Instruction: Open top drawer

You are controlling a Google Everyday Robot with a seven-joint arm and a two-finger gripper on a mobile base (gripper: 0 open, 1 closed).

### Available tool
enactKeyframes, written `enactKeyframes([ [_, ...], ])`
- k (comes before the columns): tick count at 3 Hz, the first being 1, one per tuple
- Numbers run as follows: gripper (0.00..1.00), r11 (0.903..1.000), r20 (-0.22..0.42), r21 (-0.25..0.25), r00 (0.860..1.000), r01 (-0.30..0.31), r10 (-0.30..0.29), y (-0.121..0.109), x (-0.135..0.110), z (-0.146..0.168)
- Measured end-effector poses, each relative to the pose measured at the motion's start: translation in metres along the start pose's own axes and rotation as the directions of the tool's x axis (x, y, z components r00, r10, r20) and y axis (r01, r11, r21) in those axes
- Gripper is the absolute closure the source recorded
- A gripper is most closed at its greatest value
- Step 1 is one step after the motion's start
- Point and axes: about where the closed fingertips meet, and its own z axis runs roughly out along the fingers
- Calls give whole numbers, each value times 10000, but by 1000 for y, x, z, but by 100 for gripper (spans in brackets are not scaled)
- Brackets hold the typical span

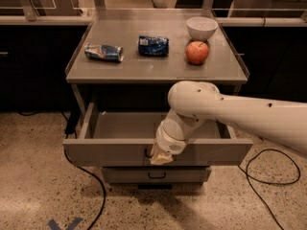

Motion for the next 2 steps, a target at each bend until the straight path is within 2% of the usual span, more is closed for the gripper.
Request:
enactKeyframes([
  [2,100,9999,-25,-116,10000,-46,46,4,1,2],
])
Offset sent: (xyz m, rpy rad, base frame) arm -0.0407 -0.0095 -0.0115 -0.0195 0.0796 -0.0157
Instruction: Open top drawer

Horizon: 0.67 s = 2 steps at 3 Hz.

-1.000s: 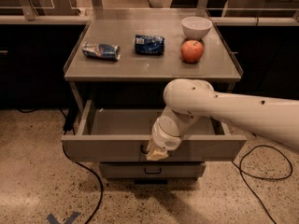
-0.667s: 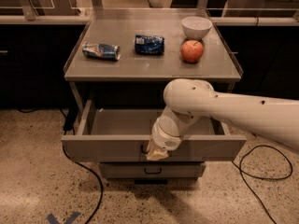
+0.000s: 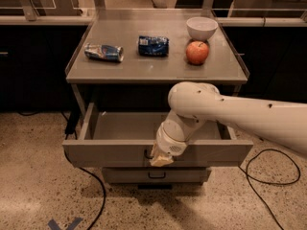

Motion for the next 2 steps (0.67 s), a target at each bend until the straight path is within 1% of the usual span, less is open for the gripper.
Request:
enactKeyframes([
  [2,100,9999,-97,-56,9999,-101,100,8,-2,-2],
])
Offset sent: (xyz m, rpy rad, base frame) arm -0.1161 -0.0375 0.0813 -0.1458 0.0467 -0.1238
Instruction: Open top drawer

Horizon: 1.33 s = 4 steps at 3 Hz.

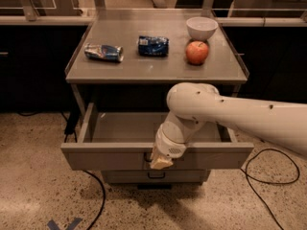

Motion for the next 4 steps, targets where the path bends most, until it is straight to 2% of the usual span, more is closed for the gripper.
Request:
enactKeyframes([
  [3,98,9999,-73,19,9999,-111,112,6,-1,-1],
  [4,76,9999,-73,19,9999,-111,112,6,-1,-1],
])
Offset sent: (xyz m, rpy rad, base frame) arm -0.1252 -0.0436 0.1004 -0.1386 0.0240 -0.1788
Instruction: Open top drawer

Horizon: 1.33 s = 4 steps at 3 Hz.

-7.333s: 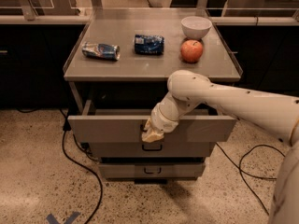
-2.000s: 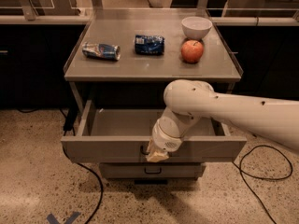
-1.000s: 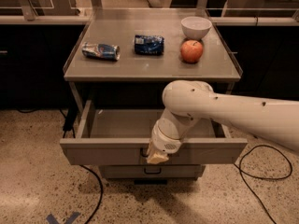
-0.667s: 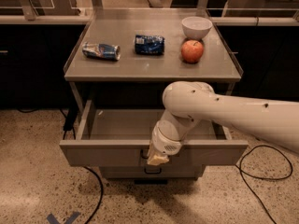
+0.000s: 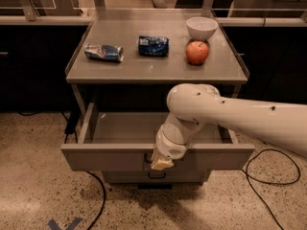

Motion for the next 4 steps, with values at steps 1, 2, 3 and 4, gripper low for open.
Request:
enactKeyframes([
  [1,53,10000,-112,70,9999,25,-25,0,-1,-2],
  [2,28,9999,-194,144,9998,32,-29,1,-1,-6],
  [3,5,9999,-191,165,9998,36,-33,1,0,-6],
  [4,0,9992,-426,386,9991,103,-87,0,-3,-17],
])
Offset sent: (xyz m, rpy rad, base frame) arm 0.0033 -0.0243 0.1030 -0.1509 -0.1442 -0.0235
